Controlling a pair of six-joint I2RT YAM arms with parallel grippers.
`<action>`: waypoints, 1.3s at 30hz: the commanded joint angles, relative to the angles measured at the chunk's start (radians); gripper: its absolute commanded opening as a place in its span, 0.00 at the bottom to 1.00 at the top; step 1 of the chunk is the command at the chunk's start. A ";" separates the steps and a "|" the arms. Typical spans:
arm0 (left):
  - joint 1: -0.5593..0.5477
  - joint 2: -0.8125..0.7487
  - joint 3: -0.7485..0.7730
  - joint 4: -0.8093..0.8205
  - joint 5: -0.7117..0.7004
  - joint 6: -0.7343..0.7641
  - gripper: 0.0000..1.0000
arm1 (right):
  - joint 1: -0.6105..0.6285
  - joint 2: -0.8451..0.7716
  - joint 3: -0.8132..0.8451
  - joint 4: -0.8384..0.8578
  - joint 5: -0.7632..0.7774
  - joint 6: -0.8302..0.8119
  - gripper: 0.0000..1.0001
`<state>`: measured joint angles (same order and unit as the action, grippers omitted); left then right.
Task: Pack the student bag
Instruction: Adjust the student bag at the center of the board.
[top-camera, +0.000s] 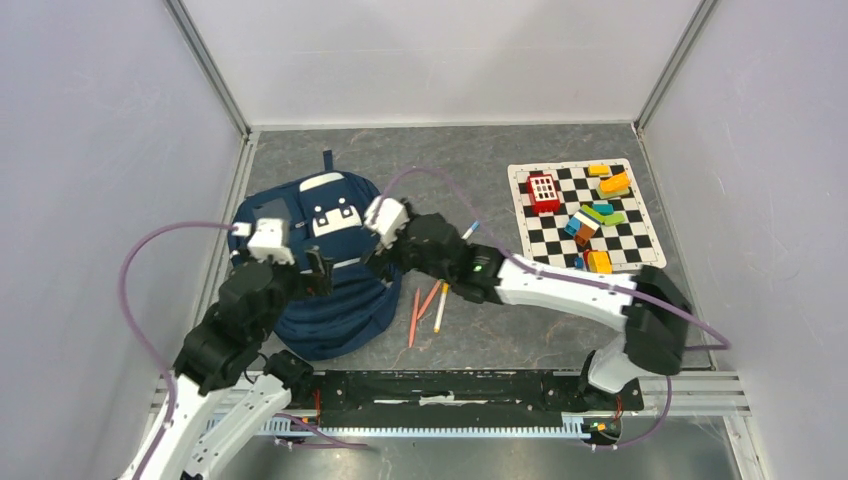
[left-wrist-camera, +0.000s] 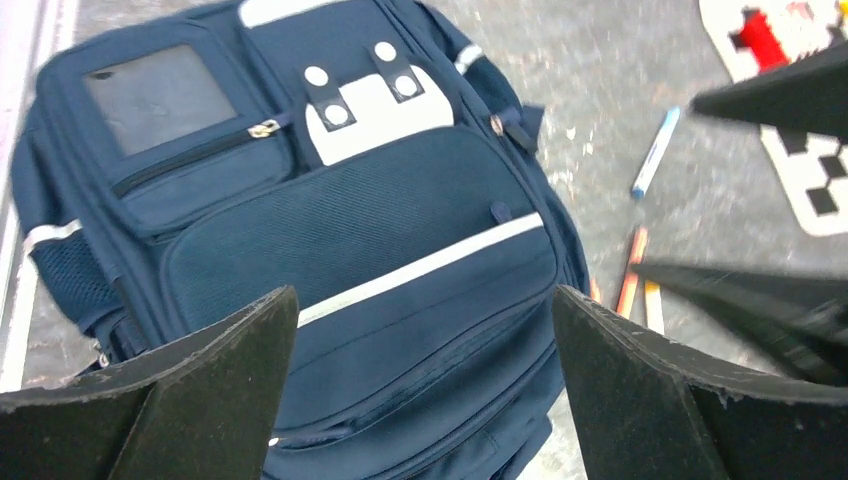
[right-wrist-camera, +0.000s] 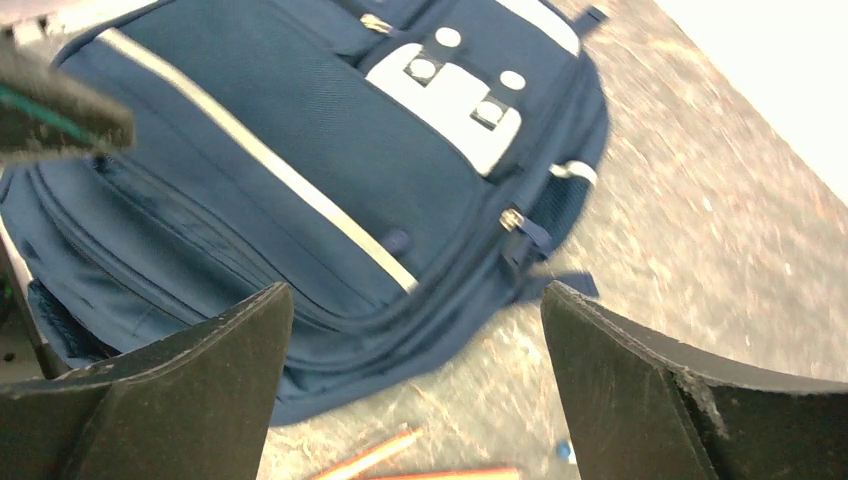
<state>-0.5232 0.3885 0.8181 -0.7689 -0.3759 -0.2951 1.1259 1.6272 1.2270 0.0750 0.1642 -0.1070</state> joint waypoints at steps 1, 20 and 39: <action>0.000 0.137 0.036 0.025 0.178 0.210 1.00 | -0.090 -0.157 -0.139 -0.017 0.009 0.255 0.98; -0.165 0.431 -0.024 0.092 0.187 0.478 0.97 | -0.205 -0.369 -0.594 -0.009 -0.035 0.619 0.88; -0.308 0.801 0.005 0.229 -0.052 0.498 0.45 | -0.206 -0.456 -0.757 0.072 -0.068 0.679 0.87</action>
<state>-0.8326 1.1343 0.7773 -0.6201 -0.4389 0.1856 0.9218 1.2114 0.4923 0.1055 0.1017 0.5575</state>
